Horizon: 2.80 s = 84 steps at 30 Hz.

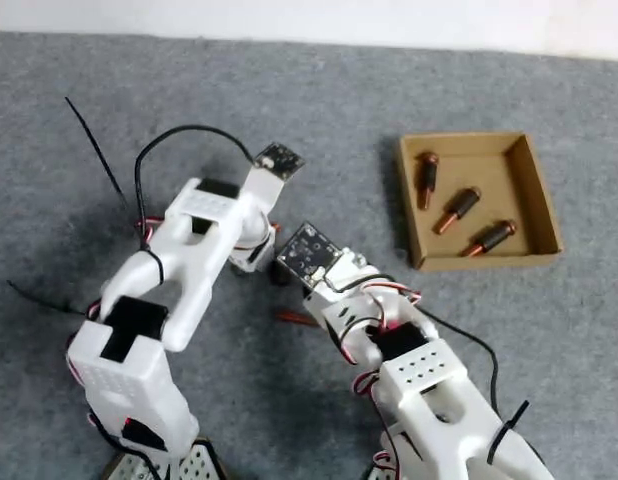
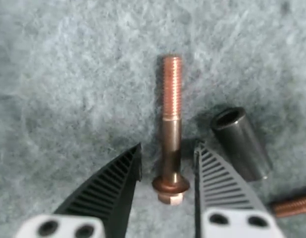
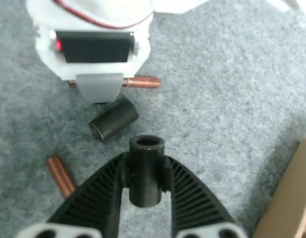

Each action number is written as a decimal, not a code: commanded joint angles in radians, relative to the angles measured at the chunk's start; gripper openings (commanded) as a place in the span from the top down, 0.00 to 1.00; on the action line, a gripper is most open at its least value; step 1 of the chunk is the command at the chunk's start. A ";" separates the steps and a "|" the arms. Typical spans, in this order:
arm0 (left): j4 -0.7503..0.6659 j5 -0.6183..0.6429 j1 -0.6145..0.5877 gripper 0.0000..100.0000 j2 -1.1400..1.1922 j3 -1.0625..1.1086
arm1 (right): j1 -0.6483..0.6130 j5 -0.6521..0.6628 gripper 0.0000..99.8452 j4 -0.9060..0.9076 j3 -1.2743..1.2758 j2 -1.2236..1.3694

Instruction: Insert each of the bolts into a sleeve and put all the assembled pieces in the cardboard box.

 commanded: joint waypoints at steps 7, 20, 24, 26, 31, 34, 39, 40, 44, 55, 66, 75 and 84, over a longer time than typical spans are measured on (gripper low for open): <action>0.021 -0.005 -0.018 1.00 0.015 -0.027 | 0.015 -0.005 1.00 -0.027 -0.008 -0.030; -0.049 0.041 -0.202 0.99 -0.189 0.105 | 0.033 -0.005 1.00 -0.028 -0.010 -0.030; -0.144 0.060 -0.214 0.99 -0.311 0.242 | 0.033 -0.005 1.00 -0.028 -0.010 -0.030; -0.152 0.046 -0.191 0.99 -0.354 0.275 | 0.033 -0.005 1.00 -0.028 -0.010 -0.030; -0.135 -0.221 -0.173 0.99 -0.430 0.295 | 0.033 -0.008 1.00 -0.028 -0.010 -0.030; -0.100 -0.483 -0.246 0.99 -0.455 0.298 | 0.033 -0.008 1.00 -0.051 -0.007 -0.028; 0.066 -1.022 -0.378 0.99 -0.470 0.291 | 0.035 -0.008 1.00 -0.061 -0.007 -0.028; 0.112 -1.112 -0.403 0.99 -0.472 0.289 | 0.035 -0.008 1.00 -0.061 -0.007 -0.028; 0.258 -1.333 -0.496 0.99 -0.463 0.223 | 0.035 -0.008 1.00 -0.061 -0.005 -0.028; 0.298 -1.261 -0.526 0.99 -0.197 -0.090 | 0.035 -0.008 1.00 -0.061 -0.005 -0.028; 0.539 -1.062 -0.503 0.92 0.260 -0.645 | 0.035 -0.008 1.00 -0.061 -0.005 -0.028; 0.583 -0.565 -0.498 0.76 0.369 -0.931 | 0.035 -0.008 1.00 -0.062 -0.005 -0.028; 0.761 0.529 -0.501 0.76 0.374 -0.972 | 0.035 -0.006 1.00 -0.062 -0.005 -0.028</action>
